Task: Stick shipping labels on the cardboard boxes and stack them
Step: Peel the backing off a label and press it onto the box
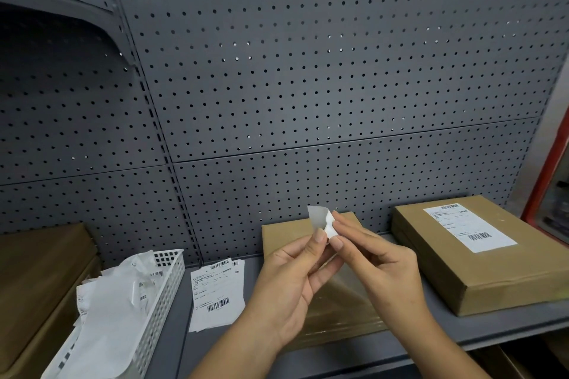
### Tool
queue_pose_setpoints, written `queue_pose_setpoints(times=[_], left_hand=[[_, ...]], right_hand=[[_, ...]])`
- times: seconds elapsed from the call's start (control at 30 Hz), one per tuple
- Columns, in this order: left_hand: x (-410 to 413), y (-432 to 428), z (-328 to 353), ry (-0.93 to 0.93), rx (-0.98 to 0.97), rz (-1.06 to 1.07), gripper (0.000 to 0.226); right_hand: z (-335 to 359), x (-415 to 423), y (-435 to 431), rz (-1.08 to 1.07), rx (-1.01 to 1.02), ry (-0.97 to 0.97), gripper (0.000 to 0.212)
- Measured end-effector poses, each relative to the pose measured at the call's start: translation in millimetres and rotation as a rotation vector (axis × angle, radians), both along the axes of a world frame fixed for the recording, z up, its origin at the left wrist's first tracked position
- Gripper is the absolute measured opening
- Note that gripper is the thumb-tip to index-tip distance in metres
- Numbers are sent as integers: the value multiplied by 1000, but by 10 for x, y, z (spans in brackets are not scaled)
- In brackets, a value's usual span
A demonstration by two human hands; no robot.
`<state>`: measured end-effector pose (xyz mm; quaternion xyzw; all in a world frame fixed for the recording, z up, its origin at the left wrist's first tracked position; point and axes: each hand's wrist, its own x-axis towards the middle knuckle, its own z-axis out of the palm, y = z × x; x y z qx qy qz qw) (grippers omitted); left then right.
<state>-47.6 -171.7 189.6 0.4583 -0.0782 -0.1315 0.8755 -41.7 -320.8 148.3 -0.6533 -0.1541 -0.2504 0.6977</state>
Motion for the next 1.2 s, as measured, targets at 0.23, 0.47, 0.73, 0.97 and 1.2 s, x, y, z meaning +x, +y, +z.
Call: queue_pose_setpoints(times=[0.23, 0.47, 0.73, 0.97, 1.2], left_hand=[[-14, -27, -1, 0, 1, 26, 28], [-44, -34, 8, 23, 15, 25, 22], [-77, -46, 31, -3, 35, 39, 21], [-67, -26, 19, -35, 108, 82, 19], [-75, -30, -9, -150, 219, 157, 20]], right_hand=[[18, -60, 24, 20, 22, 3, 28], [31, -97, 29, 31, 22, 3, 28], [69, -139, 23, 10, 6, -32, 29], [71, -175, 31, -5, -25, -24, 28], [87, -209, 40, -53, -75, -26, 27]])
